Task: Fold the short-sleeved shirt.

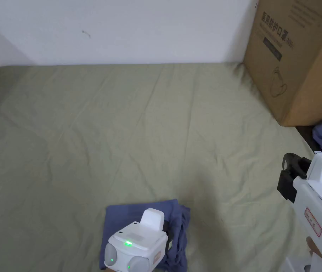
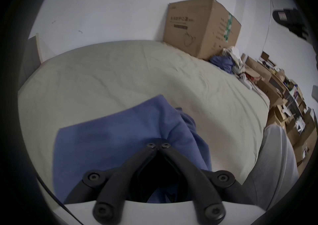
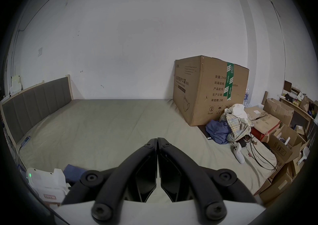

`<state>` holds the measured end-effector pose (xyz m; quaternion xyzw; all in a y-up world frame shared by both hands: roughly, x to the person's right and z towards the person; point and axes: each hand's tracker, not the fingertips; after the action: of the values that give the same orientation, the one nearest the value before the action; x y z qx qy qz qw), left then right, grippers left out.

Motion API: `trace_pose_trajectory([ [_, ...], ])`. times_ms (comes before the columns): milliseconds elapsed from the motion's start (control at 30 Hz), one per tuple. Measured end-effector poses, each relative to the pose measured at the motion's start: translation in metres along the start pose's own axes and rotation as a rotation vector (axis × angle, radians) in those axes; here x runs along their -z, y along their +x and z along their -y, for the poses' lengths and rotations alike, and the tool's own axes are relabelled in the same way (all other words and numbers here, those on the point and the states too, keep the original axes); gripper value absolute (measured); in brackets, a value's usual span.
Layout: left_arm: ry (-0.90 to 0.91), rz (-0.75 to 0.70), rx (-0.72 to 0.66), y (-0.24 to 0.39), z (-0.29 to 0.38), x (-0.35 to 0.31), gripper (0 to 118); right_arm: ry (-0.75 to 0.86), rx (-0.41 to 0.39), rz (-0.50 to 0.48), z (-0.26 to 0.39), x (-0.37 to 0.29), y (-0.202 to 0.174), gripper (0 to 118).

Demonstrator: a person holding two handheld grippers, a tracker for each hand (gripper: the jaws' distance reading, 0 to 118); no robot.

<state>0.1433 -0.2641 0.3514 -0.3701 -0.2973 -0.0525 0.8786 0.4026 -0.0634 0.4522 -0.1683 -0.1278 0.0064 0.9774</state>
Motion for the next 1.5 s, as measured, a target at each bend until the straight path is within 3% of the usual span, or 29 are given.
trace_pose_trajectory([
  [600, -0.004, -0.006, 0.044, 0.028, 0.000, 0.007, 0, -0.024, 0.035, 0.014, 0.012, -0.001, 0.012, 0],
  [800, 0.241, -0.007, -0.014, 0.008, -0.041, -0.060, 0, 0.034, 0.034, 0.004, 0.000, -0.016, 0.001, 0],
  [1200, 0.562, -0.257, 0.036, -0.055, -0.095, -0.180, 0, 0.110, 0.016, -0.043, -0.018, -0.023, -0.038, 0],
  [1500, 0.589, -0.423, -0.007, -0.103, -0.083, -0.214, 0, 0.139, -0.011, -0.086, -0.020, -0.019, -0.064, 0],
])
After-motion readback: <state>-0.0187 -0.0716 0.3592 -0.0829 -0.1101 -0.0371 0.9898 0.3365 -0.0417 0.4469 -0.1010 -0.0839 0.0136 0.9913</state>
